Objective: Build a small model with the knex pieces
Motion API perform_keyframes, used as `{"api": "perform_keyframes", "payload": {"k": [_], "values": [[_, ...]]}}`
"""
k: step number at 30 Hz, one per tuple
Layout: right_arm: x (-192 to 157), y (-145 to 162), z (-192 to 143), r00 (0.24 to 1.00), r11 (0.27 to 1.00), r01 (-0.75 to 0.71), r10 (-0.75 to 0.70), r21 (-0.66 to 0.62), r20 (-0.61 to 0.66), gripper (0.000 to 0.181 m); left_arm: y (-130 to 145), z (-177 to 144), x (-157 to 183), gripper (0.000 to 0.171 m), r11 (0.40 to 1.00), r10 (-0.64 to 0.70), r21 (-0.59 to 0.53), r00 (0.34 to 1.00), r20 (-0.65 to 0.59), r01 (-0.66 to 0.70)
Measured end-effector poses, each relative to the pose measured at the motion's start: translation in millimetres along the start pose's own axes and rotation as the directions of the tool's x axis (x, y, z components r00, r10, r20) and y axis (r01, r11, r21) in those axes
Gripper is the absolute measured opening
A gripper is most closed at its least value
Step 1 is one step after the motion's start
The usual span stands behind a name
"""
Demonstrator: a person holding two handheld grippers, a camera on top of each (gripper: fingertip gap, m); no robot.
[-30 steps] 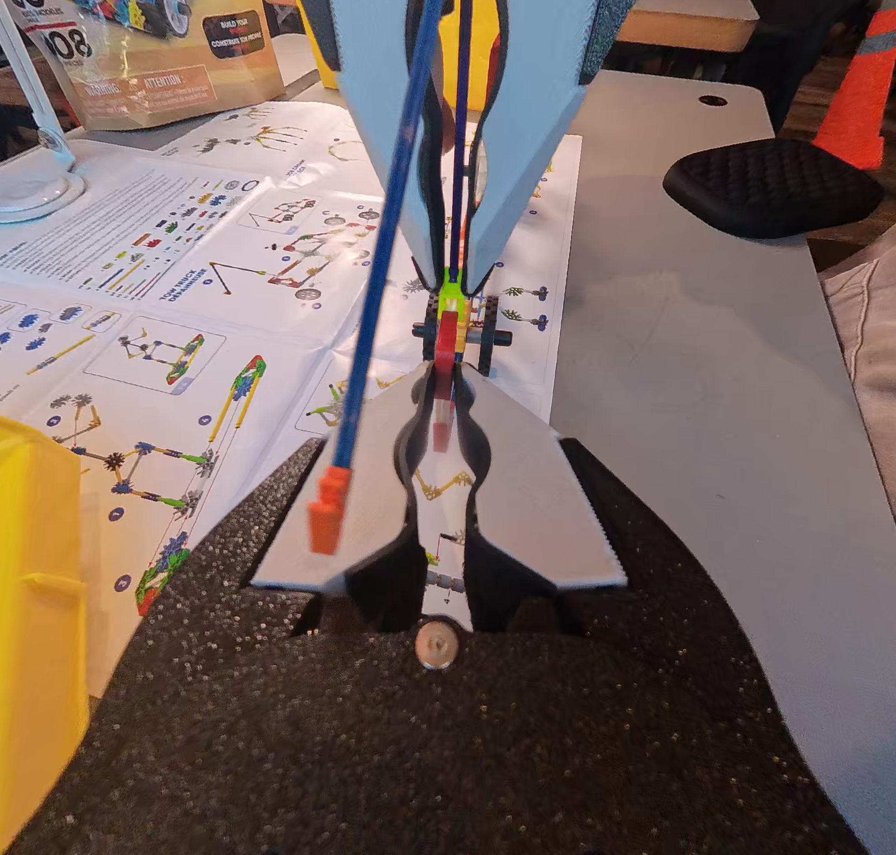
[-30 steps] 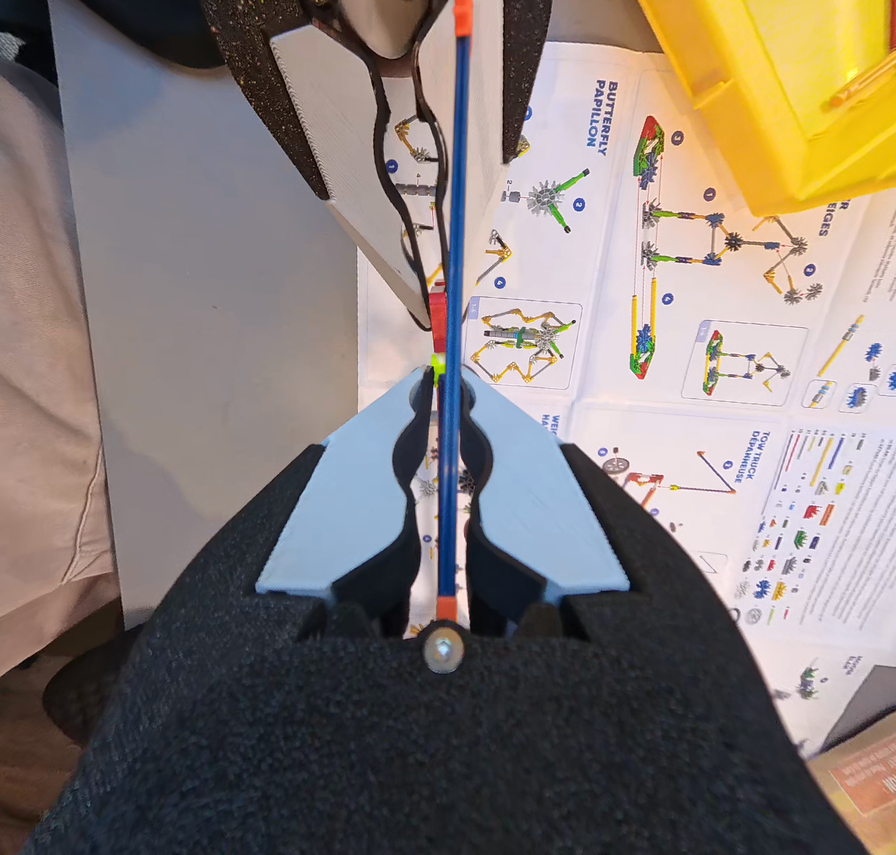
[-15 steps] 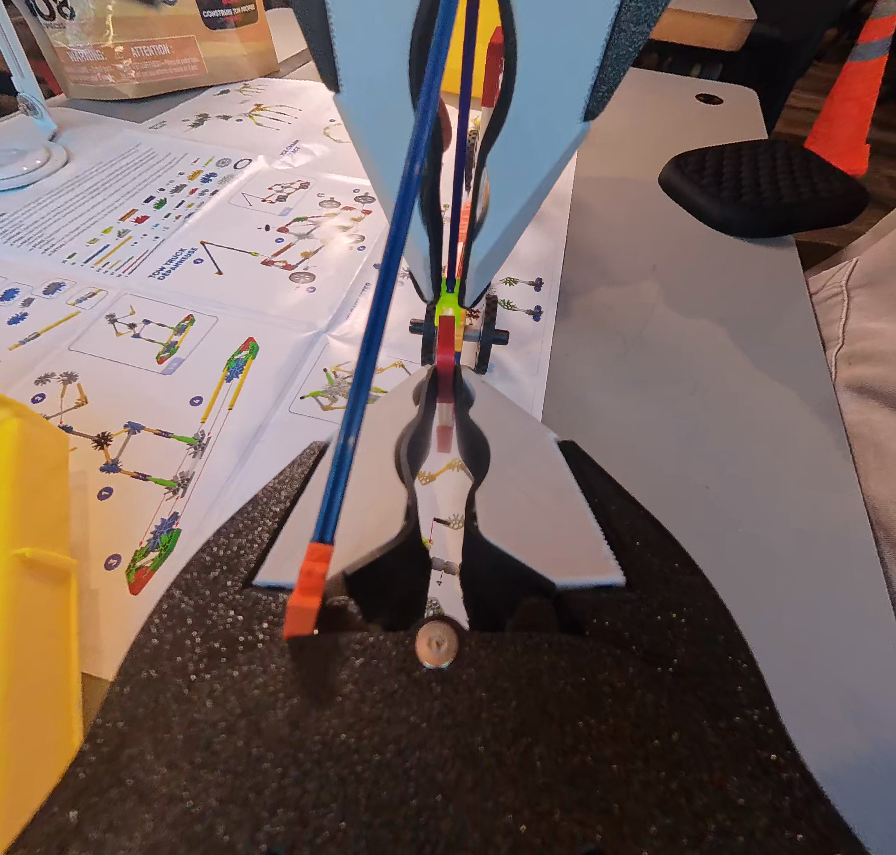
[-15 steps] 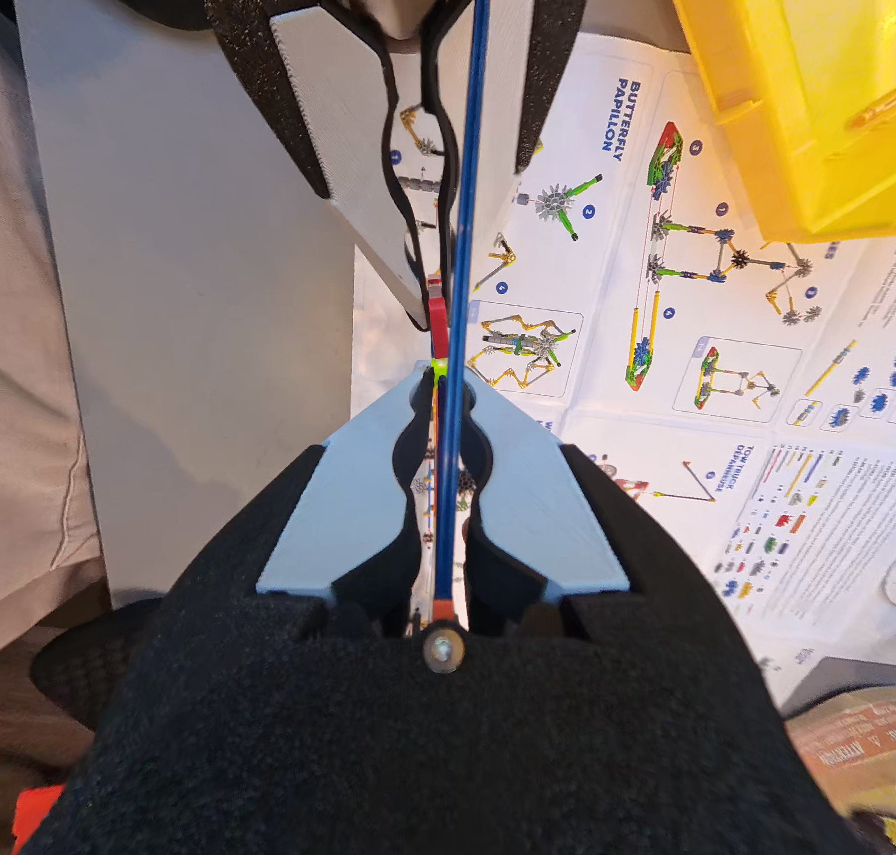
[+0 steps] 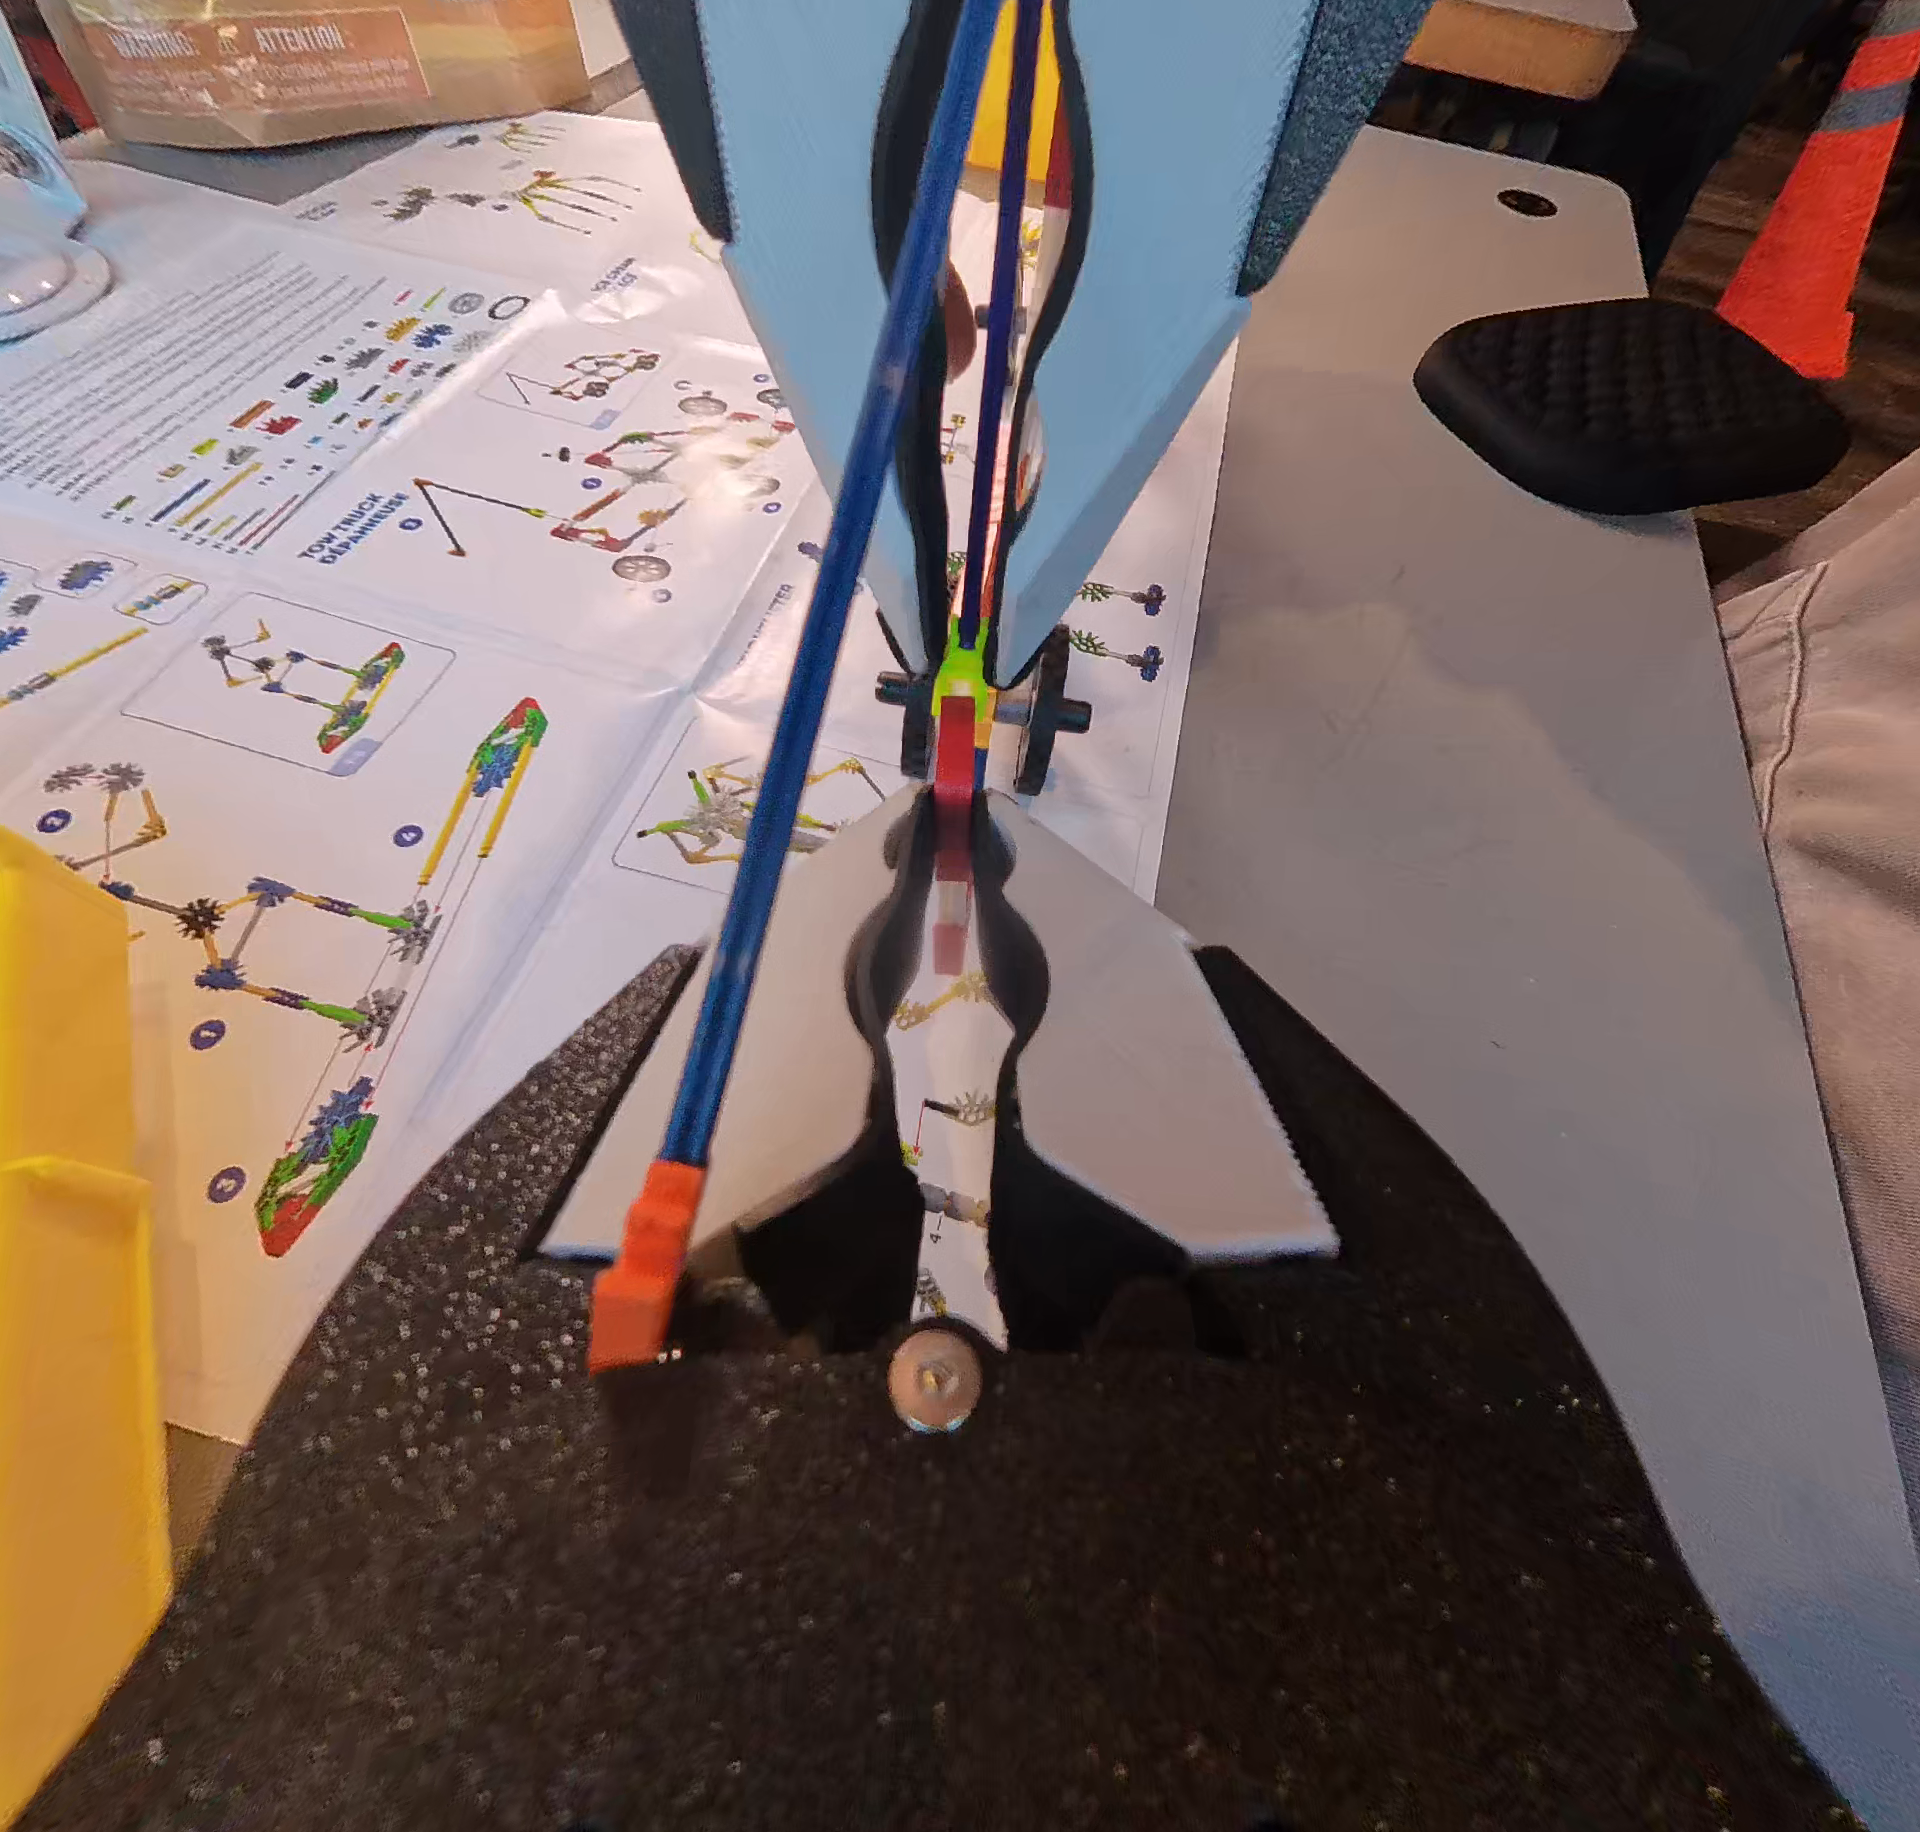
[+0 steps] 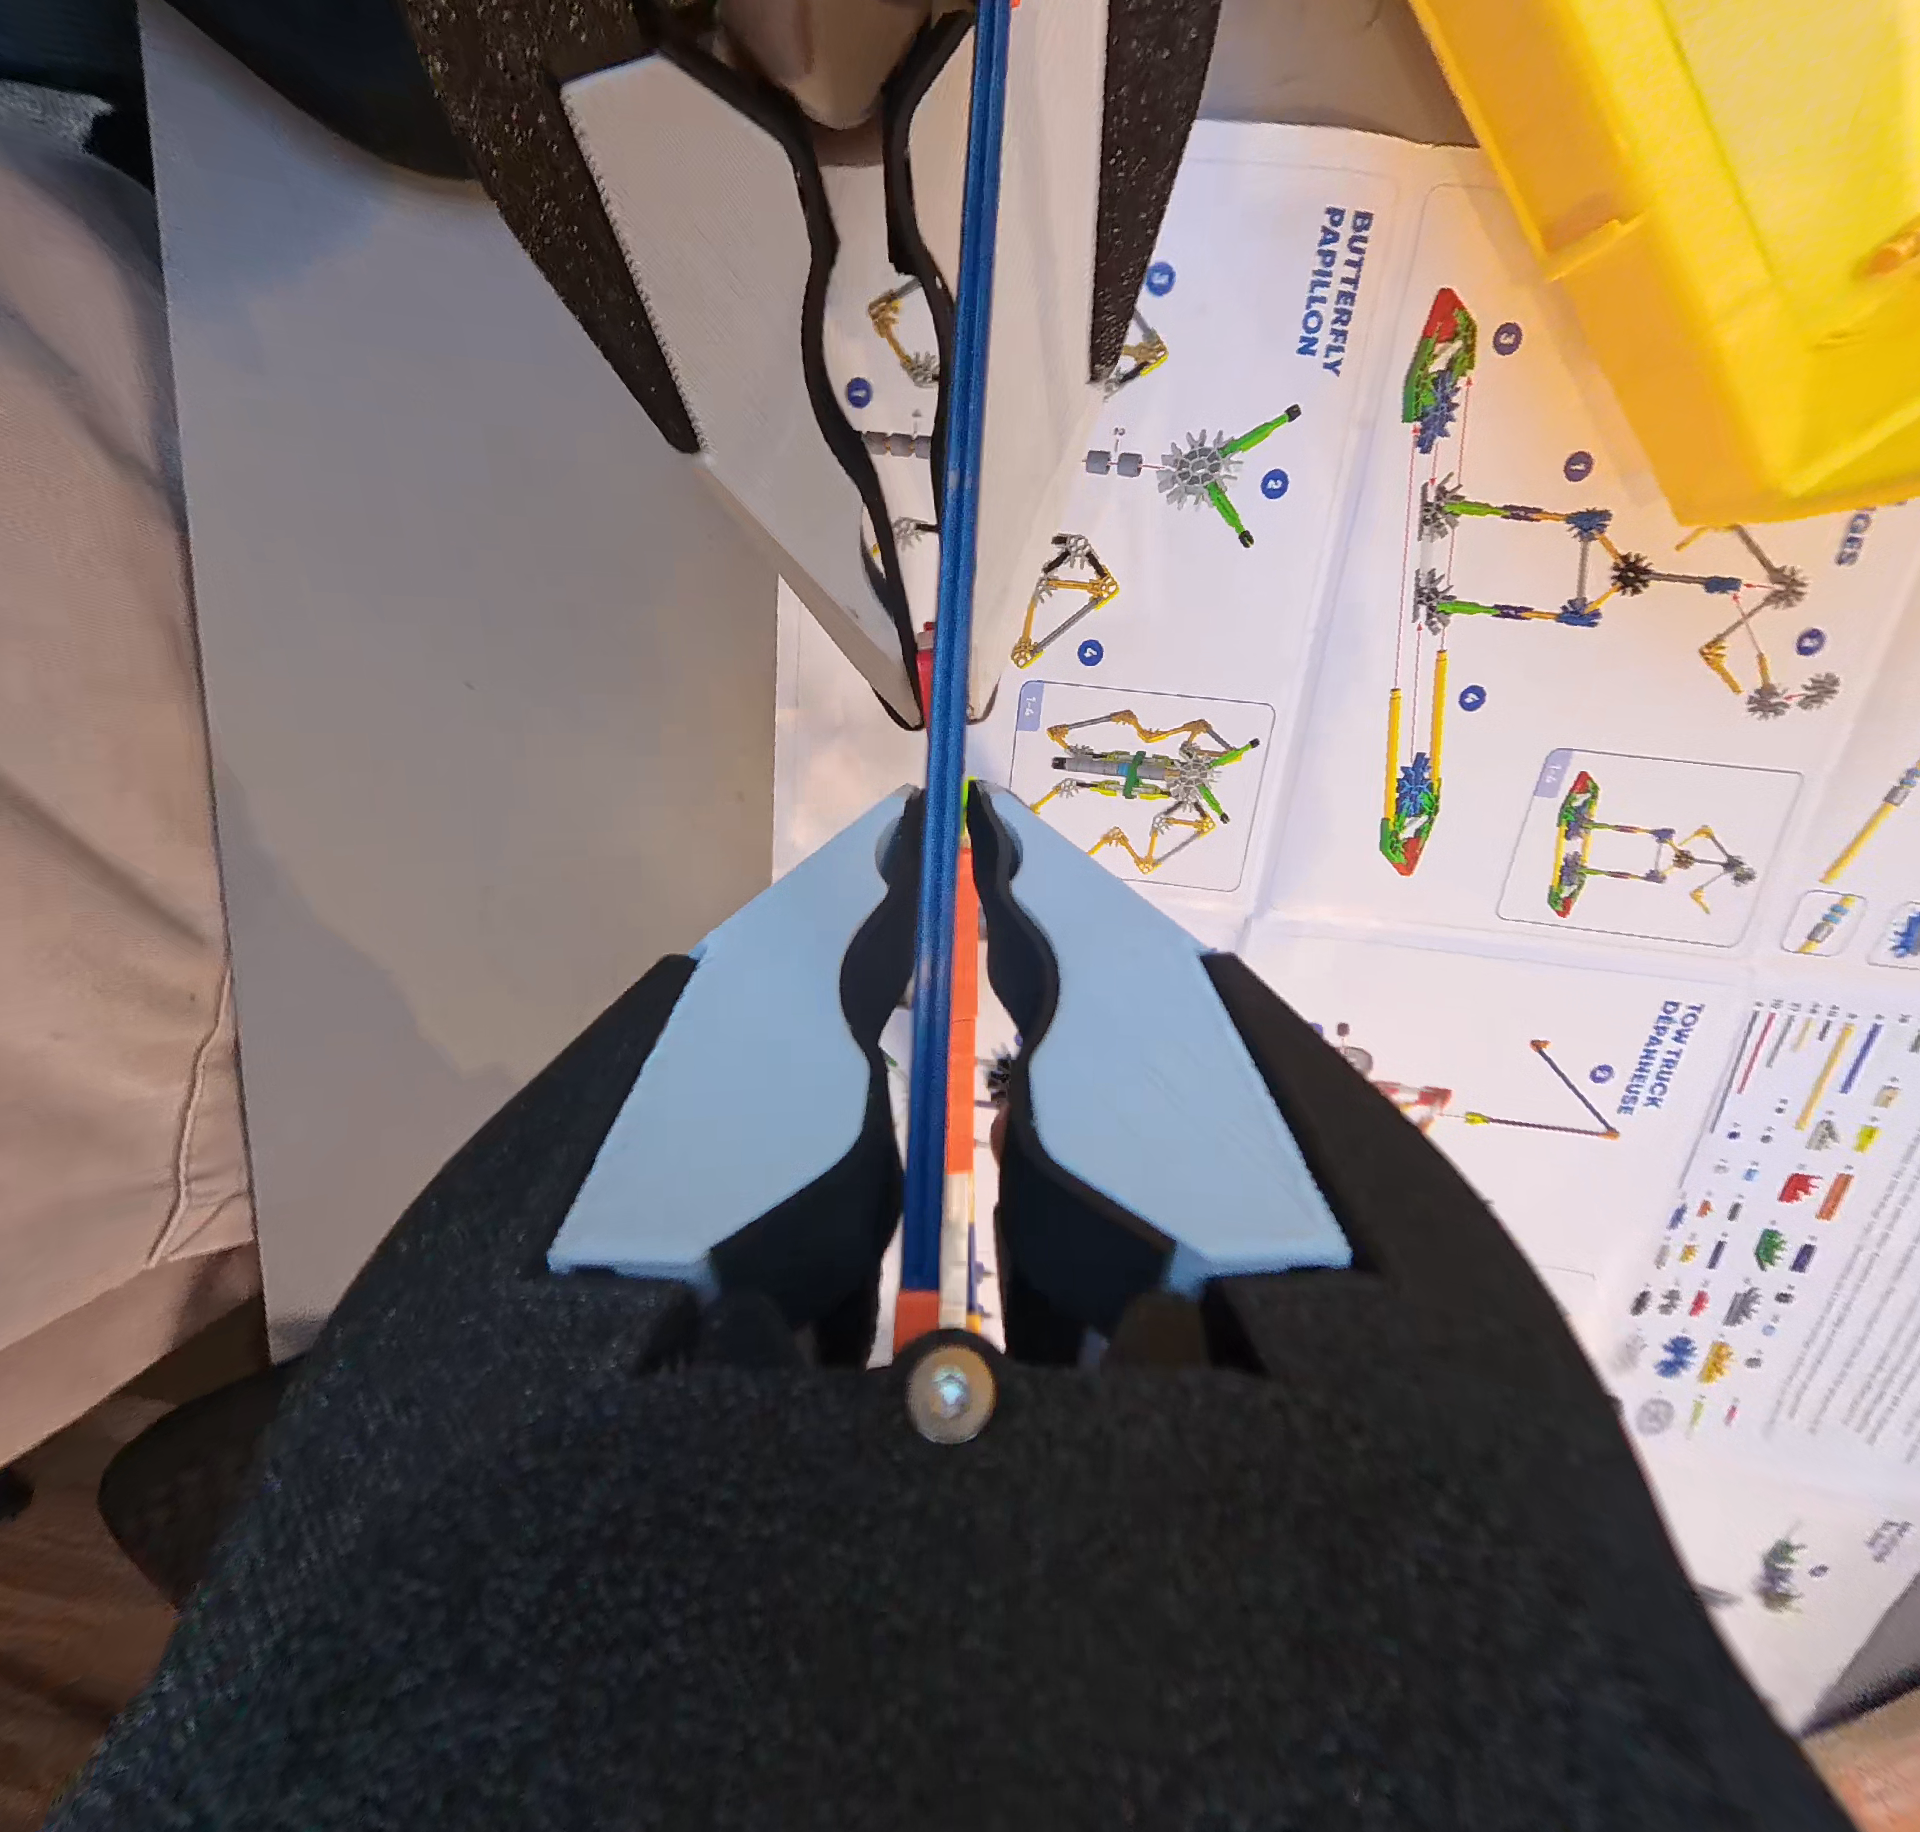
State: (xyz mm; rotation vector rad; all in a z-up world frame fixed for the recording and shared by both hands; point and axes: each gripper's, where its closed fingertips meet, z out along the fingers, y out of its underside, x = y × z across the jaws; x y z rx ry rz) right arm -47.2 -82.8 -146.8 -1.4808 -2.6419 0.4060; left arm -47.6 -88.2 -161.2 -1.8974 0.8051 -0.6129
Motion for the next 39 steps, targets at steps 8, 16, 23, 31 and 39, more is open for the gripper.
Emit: {"api": "perform_keyframes", "payload": {"k": [8, 16, 23, 31, 39], "values": [[2.2, -3.0, -13.9, 0.999, 0.976, -0.049, 0.045, 0.212, 0.022, 0.011, -11.1, -3.4, -3.2, 0.005, 0.997, 0.020, 0.080, 1.000, -0.016, -0.019], [6.1, 1.6, -12.5, 1.000, 0.972, 0.018, -0.012, 0.236, -0.025, 0.009, -2.1, -8.0, -12.8, 0.013, 0.998, 0.027, 0.058, 0.999, 0.030, -0.028], [7.1, -4.2, -12.7, 0.996, 0.966, 0.070, -0.054, 0.248, -0.070, 0.005, 22.6, -19.1, -16.0, 0.015, 0.999, -0.009, -0.042, 1.000, -0.021, 0.008], [7.2, -14.2, -11.4, 0.994, 0.964, 0.091, -0.074, 0.249, -0.076, 0.005, 12.9, -9.4, -11.6, 0.004, 0.999, 0.039, -0.017, 0.999, 0.012, -0.039], [12.4, -15.7, -18.7, 0.993, 0.978, 0.064, -0.042, 0.200, -0.114, 0.003, 0.0, -13.7, -21.2, 0.001, 0.997, 0.069, 0.013, 0.991, 0.115, -0.071]]}}
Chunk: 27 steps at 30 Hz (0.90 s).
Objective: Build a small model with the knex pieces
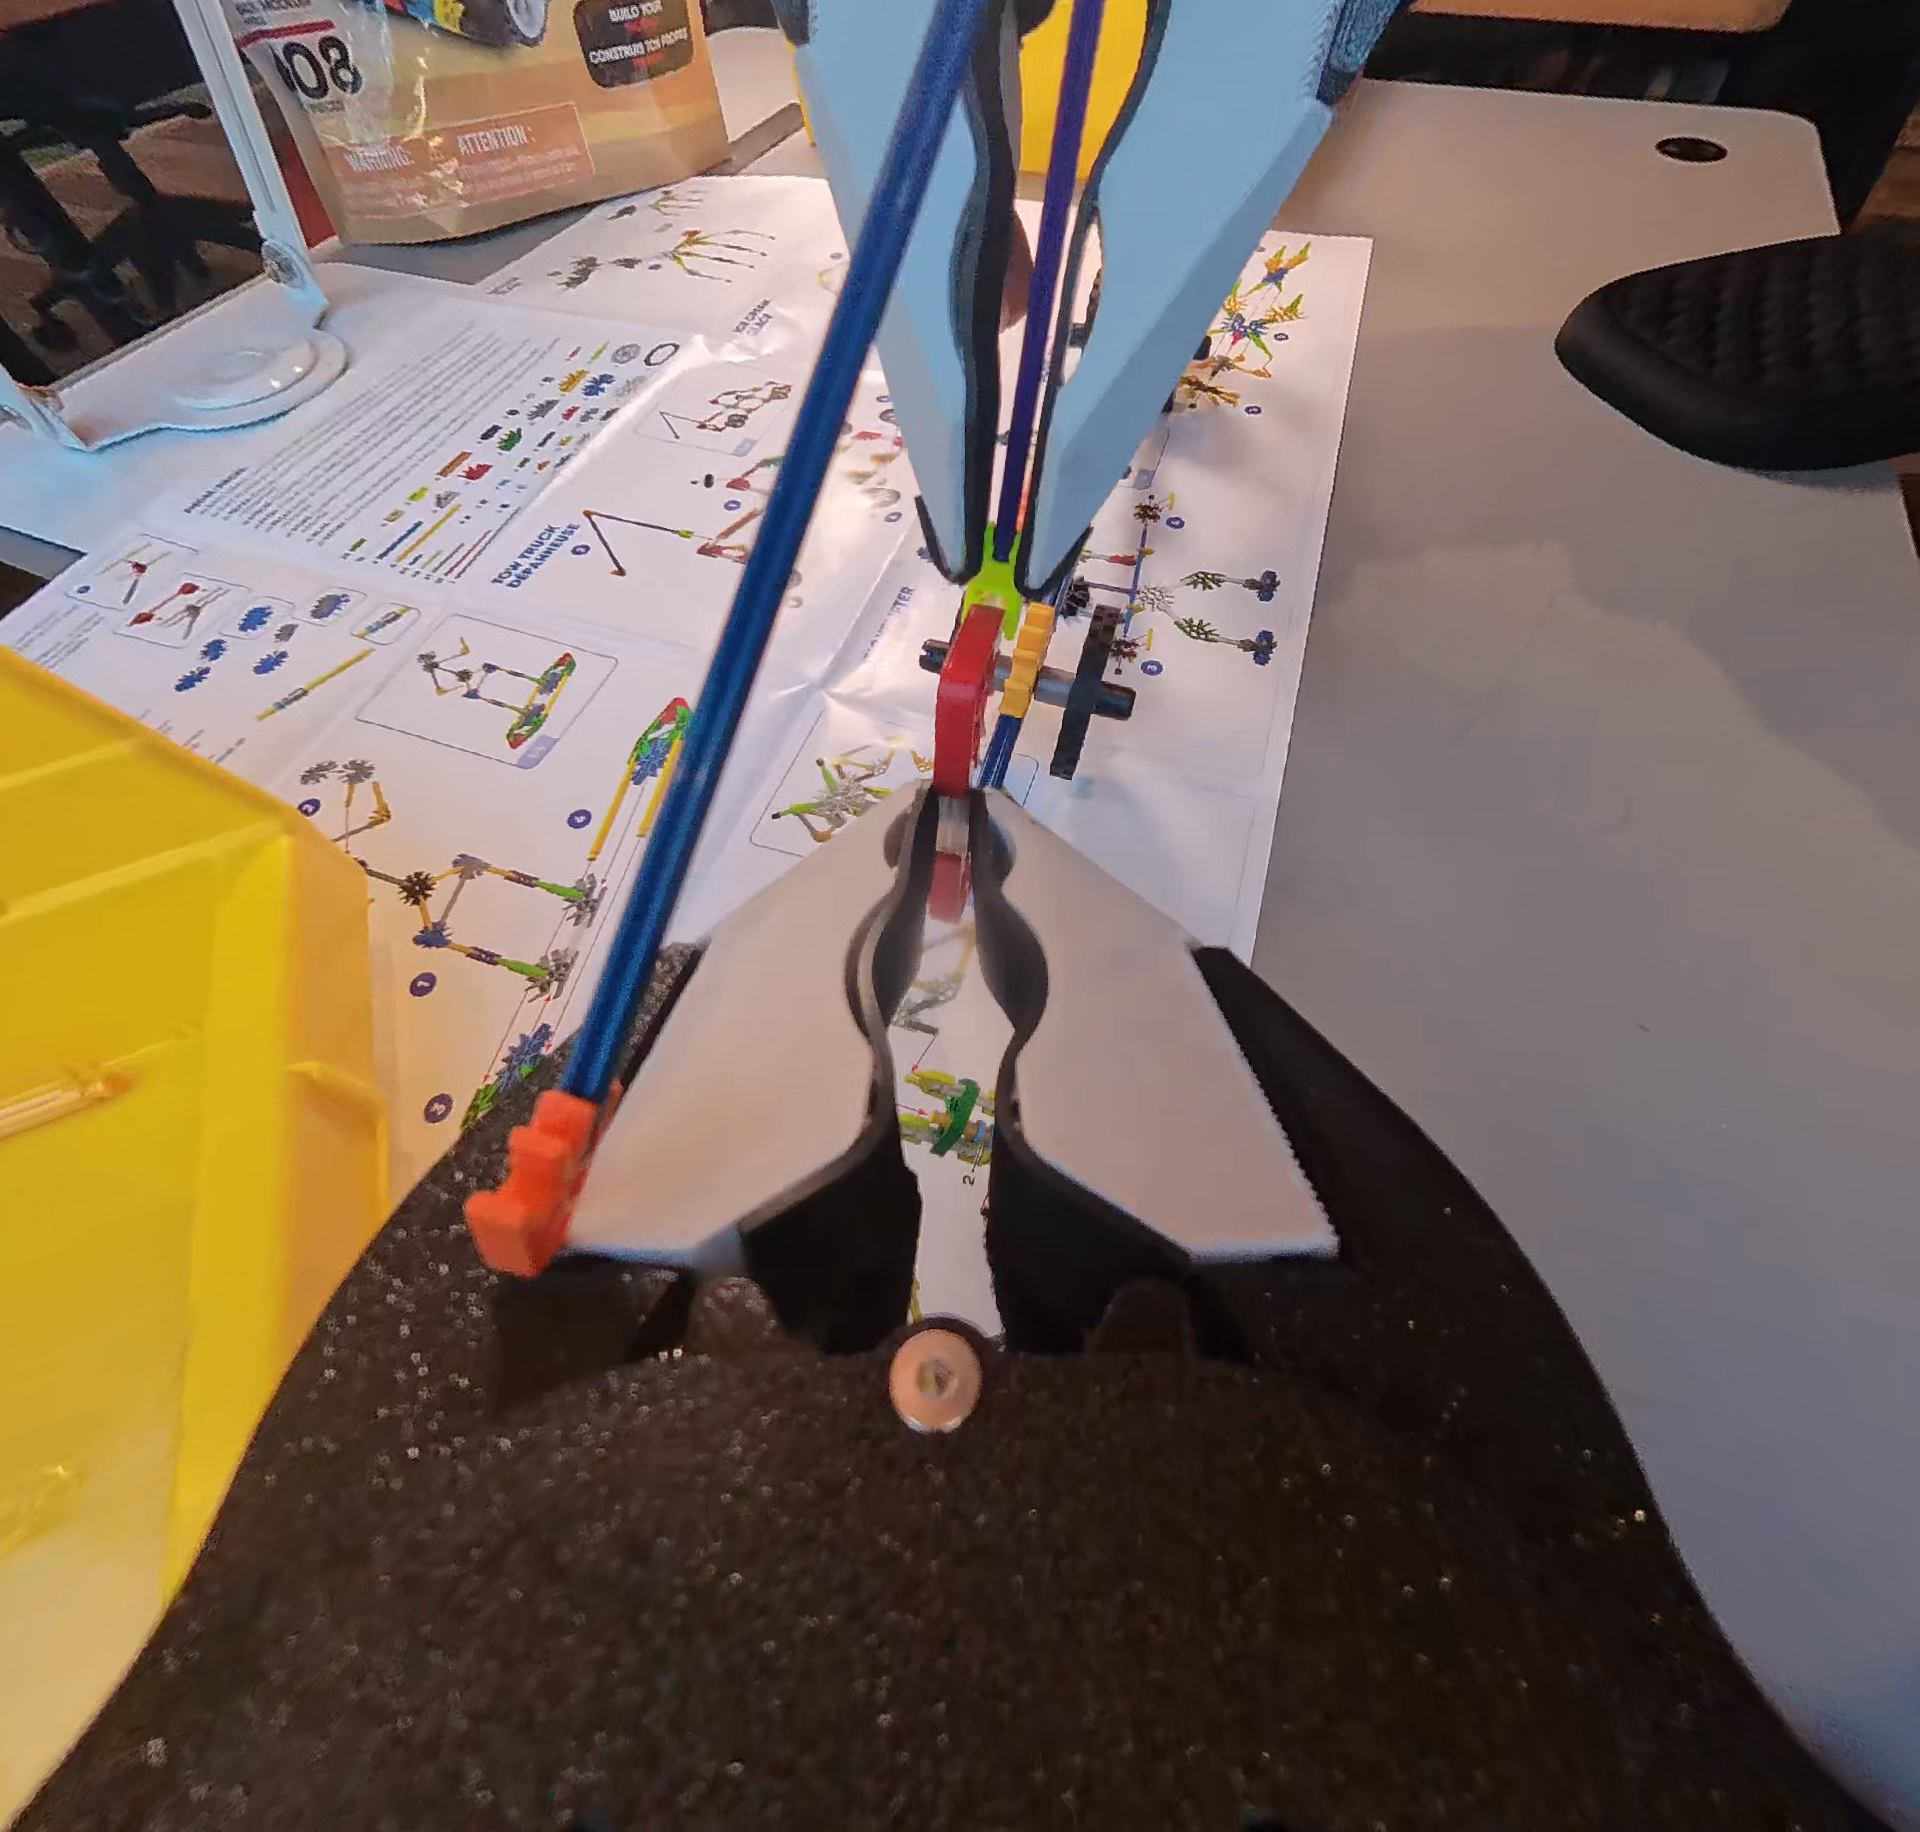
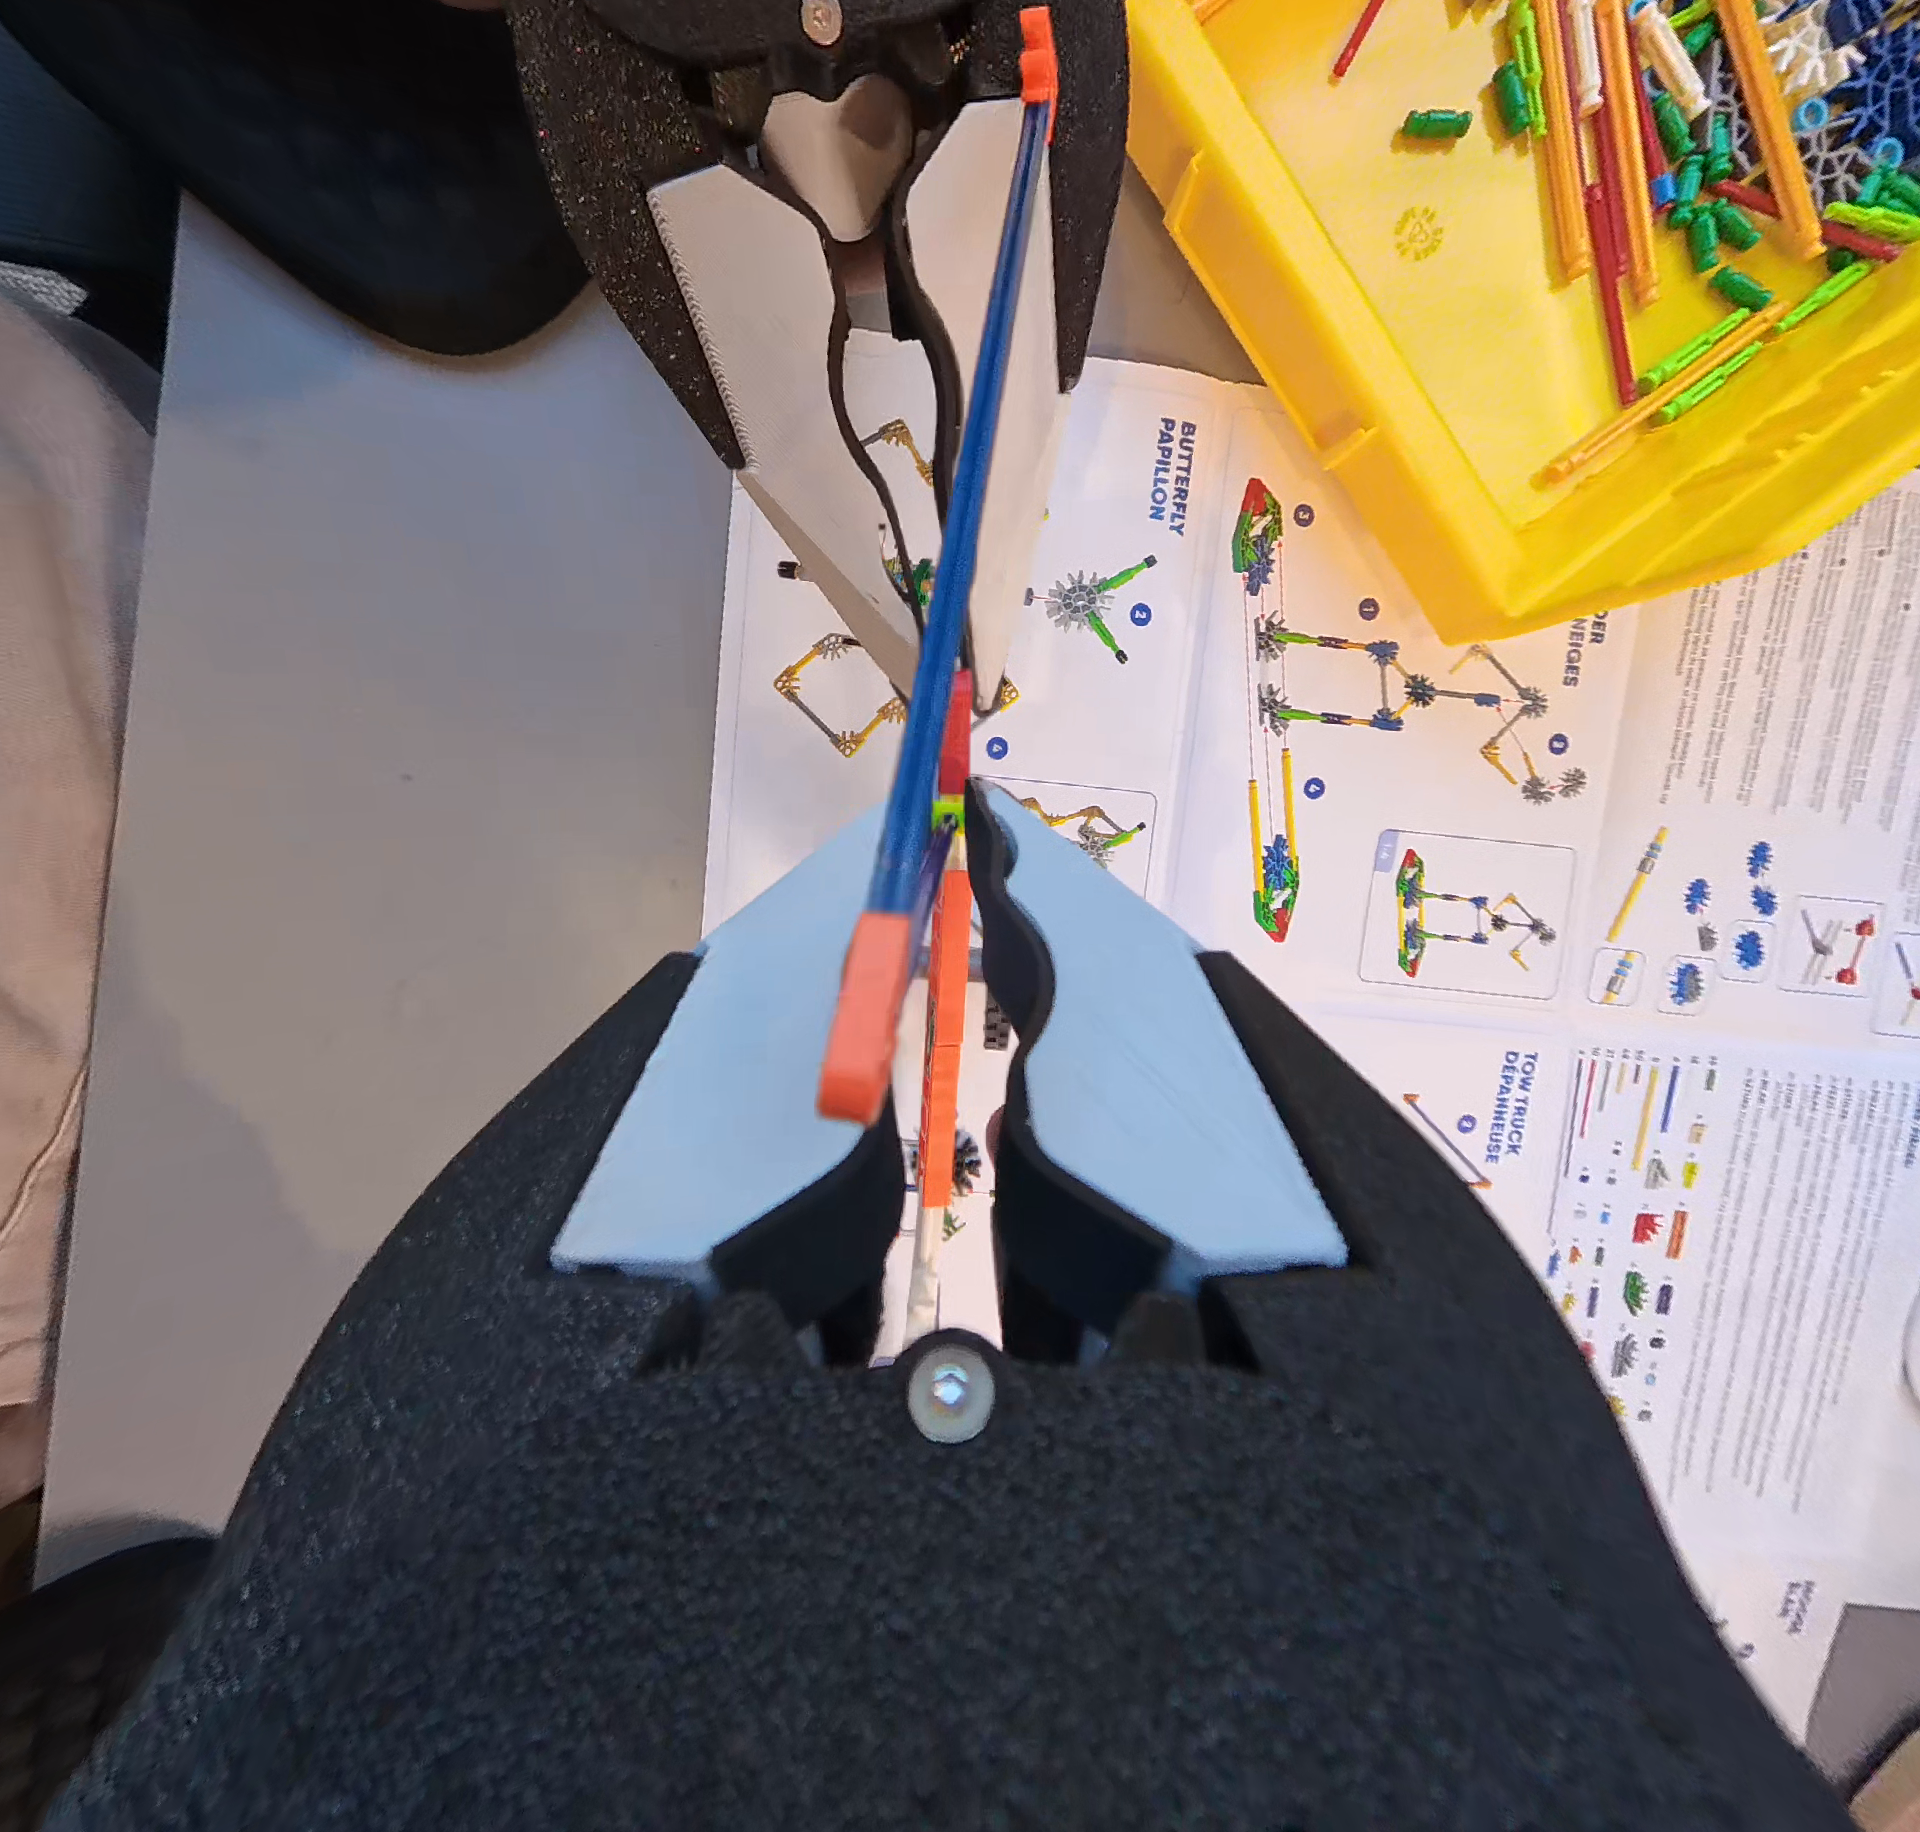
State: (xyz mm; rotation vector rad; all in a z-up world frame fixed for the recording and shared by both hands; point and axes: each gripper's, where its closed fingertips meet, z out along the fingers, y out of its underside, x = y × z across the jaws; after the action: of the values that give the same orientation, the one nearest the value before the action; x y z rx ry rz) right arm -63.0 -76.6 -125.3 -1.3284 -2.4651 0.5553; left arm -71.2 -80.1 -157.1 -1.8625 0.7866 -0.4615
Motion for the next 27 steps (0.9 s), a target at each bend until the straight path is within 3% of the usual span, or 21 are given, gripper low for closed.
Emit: {"api": "perform_keyframes", "payload": {"k": [7, 14, 22, 25, 27], "values": [[3.9, 2.9, 7.5, 0.999, 0.999, 0.021, -0.022, -0.041, -0.038, 0.000, -0.6, 6.3, 3.3, 0.001, 0.999, -0.012, -0.040, 1.000, 0.004, 0.013], [5.7, 14.5, -0.3, 1.000, 1.000, -0.024, 0.024, 0.006, 0.011, 0.000, -3.7, 0.9, -2.0, 0.002, 0.999, -0.031, -0.008, 1.000, -0.002, 0.031], [13.9, -12.8, -21.7, 0.993, 0.974, -0.113, 0.107, 0.197, 0.043, 0.000, -5.1, 3.4, -0.7, 0.004, 0.999, -0.054, 0.003, 0.998, -0.010, 0.055], [11.4, -29.7, -27.6, 0.970, 0.930, -0.238, 0.216, 0.281, 0.108, 0.001, 5.9, 7.4, 2.3, 0.004, 0.998, -0.052, -0.034, 0.999, -0.008, 0.052], [10.4, -43.3, -36.2, 0.944, 0.872, -0.328, 0.291, 0.364, 0.155, 0.001, 2.5, 4.8, 3.7, 0.014, 0.998, -0.053, -0.014, 0.998, -0.016, 0.053]]}}
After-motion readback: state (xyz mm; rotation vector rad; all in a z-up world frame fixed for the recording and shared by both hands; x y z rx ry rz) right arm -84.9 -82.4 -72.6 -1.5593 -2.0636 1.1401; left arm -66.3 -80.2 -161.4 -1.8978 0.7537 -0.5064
